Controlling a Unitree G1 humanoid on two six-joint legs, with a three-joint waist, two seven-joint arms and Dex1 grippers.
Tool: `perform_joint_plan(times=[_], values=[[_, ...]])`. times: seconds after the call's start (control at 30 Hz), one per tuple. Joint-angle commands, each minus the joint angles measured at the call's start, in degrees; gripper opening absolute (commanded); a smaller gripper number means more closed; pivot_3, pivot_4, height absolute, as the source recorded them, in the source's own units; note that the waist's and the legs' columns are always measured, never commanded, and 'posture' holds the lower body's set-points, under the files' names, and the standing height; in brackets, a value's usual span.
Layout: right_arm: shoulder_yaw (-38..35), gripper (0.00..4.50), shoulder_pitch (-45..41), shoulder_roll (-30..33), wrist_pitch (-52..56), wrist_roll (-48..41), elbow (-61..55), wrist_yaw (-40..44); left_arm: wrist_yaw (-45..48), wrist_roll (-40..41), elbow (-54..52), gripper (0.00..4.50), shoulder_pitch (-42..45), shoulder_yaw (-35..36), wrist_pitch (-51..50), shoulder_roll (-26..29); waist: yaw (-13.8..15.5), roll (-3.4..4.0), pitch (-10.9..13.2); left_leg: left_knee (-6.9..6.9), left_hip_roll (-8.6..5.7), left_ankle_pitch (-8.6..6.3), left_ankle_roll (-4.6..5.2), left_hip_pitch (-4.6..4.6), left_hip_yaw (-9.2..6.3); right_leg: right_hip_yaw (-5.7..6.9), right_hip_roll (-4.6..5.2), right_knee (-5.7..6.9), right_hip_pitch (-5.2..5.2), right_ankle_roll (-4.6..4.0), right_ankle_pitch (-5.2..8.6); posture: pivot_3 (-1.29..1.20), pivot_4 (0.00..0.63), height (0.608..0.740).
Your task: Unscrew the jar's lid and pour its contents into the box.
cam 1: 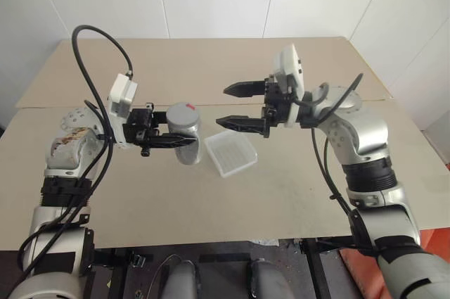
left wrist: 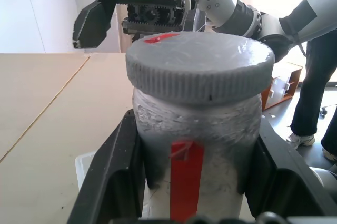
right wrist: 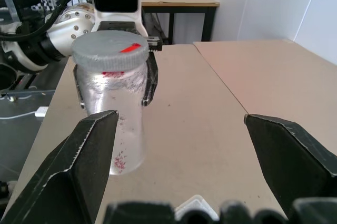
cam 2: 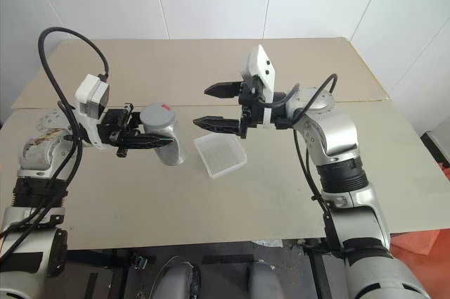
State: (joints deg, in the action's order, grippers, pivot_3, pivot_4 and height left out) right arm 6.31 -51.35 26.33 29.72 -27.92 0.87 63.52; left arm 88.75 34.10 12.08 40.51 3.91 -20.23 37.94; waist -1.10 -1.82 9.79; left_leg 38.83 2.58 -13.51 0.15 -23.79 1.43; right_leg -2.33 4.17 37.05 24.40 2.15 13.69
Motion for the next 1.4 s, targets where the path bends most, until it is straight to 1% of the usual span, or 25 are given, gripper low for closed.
perform_joint_plan(times=[0.03, 0.1, 0.23, 0.43, 0.6, 0.8, 1.2, 1.4], values=[[-1.00, 4.47, -0.71, -0.72, 1.49, -2.92, -7.60, -1.09, -0.60, 0.41, -0.02, 2.01, 1.23, 0.63, 0.93, -0.91, 0.04, 0.00, 0.00, 0.00, 0.00, 0.00, 0.00, 0.00, 0.00, 0.00, 0.01, 0.00, 0.00, 0.00, 0.00, 0.00, 0.150, 0.740], [-0.55, 4.47, -1.08, -1.65, 2.99, -3.27, -9.48, -2.56, -0.77, 0.14, 0.25, 2.01, 1.49, 0.38, 1.32, -1.56, 0.06, 0.00, 0.00, 0.00, 0.00, 0.00, 0.00, 0.00, 0.00, 0.00, 0.01, 0.01, 0.00, 0.00, 0.00, 0.00, 0.150, 0.740], [1.54, 4.47, -4.44, -5.87, 5.98, -2.07, -10.24, -8.12, -0.78, -0.45, 1.38, 2.01, 2.80, -0.28, 2.00, -3.26, -0.02, 0.00, 0.00, 0.02, -0.01, 0.00, 0.00, 0.01, 0.00, 0.00, 0.01, 0.02, 0.00, 0.00, 0.00, 0.00, 0.150, 0.740], [6.01, 4.47, -7.48, -10.02, 7.17, 2.73, -7.67, -13.87, -0.32, -0.78, 2.14, 2.01, 3.66, -0.50, 2.46, -4.04, 0.09, 0.00, 0.00, 0.01, -0.03, 0.00, 0.00, -0.01, -0.01, 0.01, 0.03, 0.05, -0.02, 0.00, 0.00, 0.00, 0.150, 0.740], [6.87, 4.47, -8.49, -11.79, 7.69, 5.10, -5.18, -16.20, -0.27, -0.72, 1.71, 2.01, 3.47, -0.15, 2.28, -3.82, 0.07, 0.00, 0.00, 0.01, -0.02, 0.00, 0.00, -0.01, -0.01, 0.02, 0.02, 0.05, -0.01, 0.00, 0.00, 0.00, 0.150, 0.740], [5.63, 4.47, -8.06, -10.12, 7.98, 5.12, -5.19, -15.64, -0.43, -0.40, 0.93, 2.01, 2.56, 0.42, 2.03, -2.85, 0.07, 0.00, 0.00, 0.00, -0.02, 0.00, 0.00, -0.01, -0.01, 0.02, 0.02, 0.06, -0.01, 0.00, 0.00, 0.00, 0.150, 0.740], [2.97, 4.47, -5.35, -3.85, 8.01, 2.79, -7.91, -14.02, -0.21, -0.19, 0.86, 2.01, 2.40, 0.27, 1.93, -2.26, 0.07, 0.00, 0.00, 0.01, -0.01, 0.00, 0.00, -0.01, -0.01, 0.02, 0.02, 0.03, -0.01, 0.00, 0.00, 0.00, 0.150, 0.740], [2.29, 4.47, -4.39, -2.13, 7.85, 2.20, -8.53, -13.95, 0.07, -0.13, 0.80, 2.01, 2.51, 0.16, 1.74, -2.17, 0.07, 0.00, 0.00, 0.01, -0.02, 0.00, 0.00, -0.01, -0.01, 0.01, 0.02, 0.03, -0.01, 0.00, 0.00, 0.00, 0.150, 0.740]])
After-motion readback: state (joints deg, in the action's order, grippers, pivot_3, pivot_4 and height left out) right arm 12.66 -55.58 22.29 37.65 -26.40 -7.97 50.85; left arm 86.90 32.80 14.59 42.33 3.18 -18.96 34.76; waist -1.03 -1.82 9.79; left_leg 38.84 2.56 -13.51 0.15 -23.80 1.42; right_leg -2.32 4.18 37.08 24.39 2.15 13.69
